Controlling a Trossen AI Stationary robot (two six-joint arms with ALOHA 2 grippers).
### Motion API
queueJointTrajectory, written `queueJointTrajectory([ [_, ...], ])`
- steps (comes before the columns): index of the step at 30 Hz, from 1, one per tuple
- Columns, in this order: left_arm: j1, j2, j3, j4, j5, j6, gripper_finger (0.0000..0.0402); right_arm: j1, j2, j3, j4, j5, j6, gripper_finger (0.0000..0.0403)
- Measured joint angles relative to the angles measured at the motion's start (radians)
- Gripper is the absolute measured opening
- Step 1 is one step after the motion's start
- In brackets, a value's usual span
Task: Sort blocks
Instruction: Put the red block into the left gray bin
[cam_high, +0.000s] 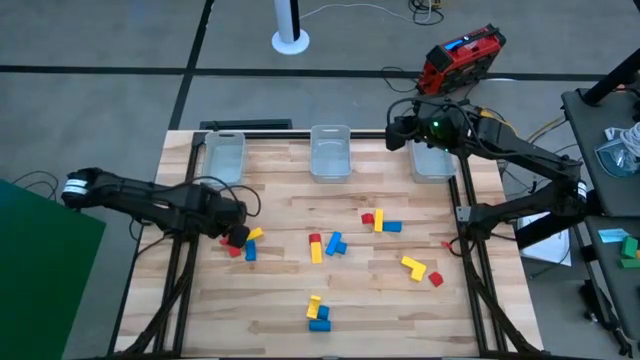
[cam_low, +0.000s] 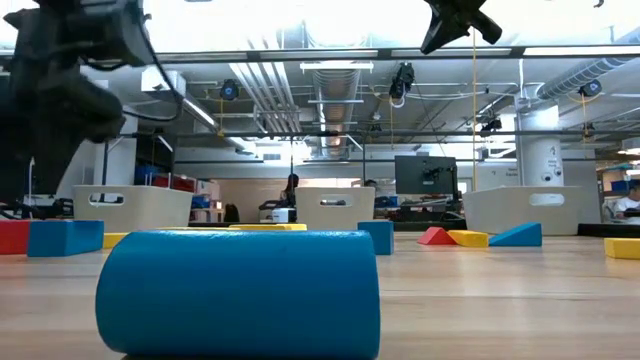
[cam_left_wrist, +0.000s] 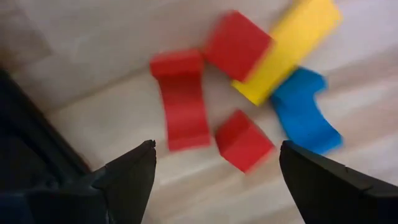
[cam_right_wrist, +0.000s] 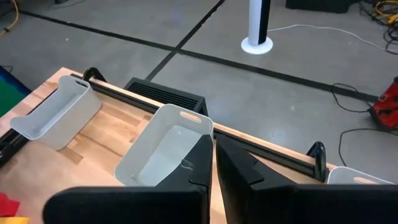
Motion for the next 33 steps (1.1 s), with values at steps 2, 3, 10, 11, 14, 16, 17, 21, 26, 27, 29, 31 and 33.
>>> queueJointTrajectory([
  [2,0.0,0.008,-0.004,0.022,-0.021,-0.002,0.0313,0.0,0.0,0.0,0.001,0.0,0.001,0.0013],
  [3,0.0,0.012,-0.006,0.023,-0.027,-0.004,0.0313,0.0,0.0,0.0,0.001,0.0,0.001,0.0013],
  [10,0.004,0.047,-0.028,0.049,-0.049,-0.007,0.0313,0.0,0.0,0.0,0.005,0.0,0.002,0.0013],
  [11,0.004,0.05,-0.031,0.053,-0.054,-0.007,0.0313,0.0,0.0,0.0,0.006,0.0,0.002,0.0013],
  [14,0.015,0.067,-0.041,0.062,-0.059,-0.011,0.0313,0.0,0.0,0.0,0.007,0.0,0.002,0.0013],
  [16,0.028,0.083,-0.042,0.066,-0.069,-0.015,0.0313,0.0,0.0,0.0,0.007,0.0,0.002,0.0013],
  [17,0.034,0.092,-0.042,0.067,-0.07,-0.015,0.0313,0.0,0.0,0.0,0.007,0.0,0.001,0.0013],
  [21,0.049,0.128,-0.044,0.068,-0.074,-0.01,0.0313,0.0,0.0,0.0,0.007,0.0,0.001,0.0013],
  [26,0.05,0.172,-0.05,0.075,-0.081,0.003,0.0313,0.0,0.0,0.0,0.007,0.0,0.001,0.0013],
  [27,0.05,0.179,-0.05,0.075,-0.081,0.005,0.0313,0.0,0.0,0.0,0.007,0.0,0.001,0.0013],
  [29,0.05,0.192,-0.051,0.075,-0.082,0.012,0.0313,0.0,0.0,0.0,0.007,0.0,0.001,0.0013],
  [31,0.05,0.205,-0.055,0.076,-0.086,0.023,0.0313,0.0,0.0,0.0,0.007,0.0,0.001,0.0013],
  [33,0.05,0.214,-0.055,0.077,-0.086,0.04,0.0313,0.0,0.0,0.0,0.006,0.0,0.001,0.0013],
])
